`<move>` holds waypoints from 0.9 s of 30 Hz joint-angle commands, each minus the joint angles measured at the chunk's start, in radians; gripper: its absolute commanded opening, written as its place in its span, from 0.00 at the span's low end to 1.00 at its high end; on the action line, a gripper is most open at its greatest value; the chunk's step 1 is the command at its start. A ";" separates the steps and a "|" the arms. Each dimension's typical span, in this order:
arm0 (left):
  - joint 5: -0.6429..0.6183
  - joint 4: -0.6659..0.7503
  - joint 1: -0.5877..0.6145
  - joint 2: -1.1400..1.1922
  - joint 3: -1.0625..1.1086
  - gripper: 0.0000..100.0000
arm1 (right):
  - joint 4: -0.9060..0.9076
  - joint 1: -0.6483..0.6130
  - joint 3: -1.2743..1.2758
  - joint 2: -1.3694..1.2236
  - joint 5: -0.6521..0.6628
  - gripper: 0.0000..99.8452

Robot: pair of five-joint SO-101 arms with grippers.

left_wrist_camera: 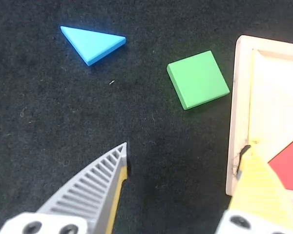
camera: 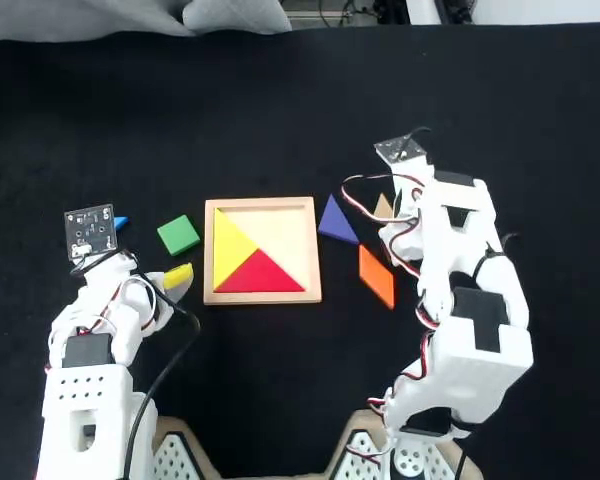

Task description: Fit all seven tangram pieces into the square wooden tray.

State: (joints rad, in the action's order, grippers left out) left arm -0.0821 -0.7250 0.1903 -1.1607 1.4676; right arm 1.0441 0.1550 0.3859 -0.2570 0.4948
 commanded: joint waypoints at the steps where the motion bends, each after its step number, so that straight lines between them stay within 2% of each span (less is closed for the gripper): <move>1: 0.006 0.018 -0.010 -0.011 -0.005 0.35 | 0.014 0.008 -0.033 0.007 0.009 0.01; 7: 0.006 0.018 -0.010 -0.011 -0.005 0.35 | 0.149 -0.003 -0.056 0.214 0.023 0.01; 9: 0.006 0.018 -0.010 -0.011 -0.005 0.35 | 0.190 -0.048 -0.013 0.334 0.135 0.01; 12: 0.006 0.018 -0.010 -0.011 -0.005 0.35 | 0.193 -0.127 0.147 0.503 0.433 0.01; 13: 0.006 0.018 -0.010 -0.011 -0.005 0.35 | 0.161 -0.138 0.206 0.552 0.485 0.02; 15: 0.006 0.018 -0.010 -0.011 -0.005 0.35 | 0.083 -0.143 0.295 0.628 0.454 0.04; 18: 0.006 0.018 -0.010 -0.011 -0.005 0.35 | 0.064 -0.132 0.348 0.677 0.361 0.18; 20: 0.006 0.018 -0.010 -0.011 -0.005 0.35 | 0.063 -0.141 0.367 0.676 0.331 0.23; 24: 0.006 0.018 -0.010 -0.011 -0.005 0.35 | 0.060 -0.242 0.455 0.648 0.439 0.18; 27: 0.006 0.018 -0.010 -0.011 -0.005 0.35 | 0.018 -0.258 0.456 0.613 0.408 0.18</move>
State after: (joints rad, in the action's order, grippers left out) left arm -0.0821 -0.7250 0.1903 -1.1607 1.4676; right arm 1.1009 -0.0844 0.8477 0.3675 0.9091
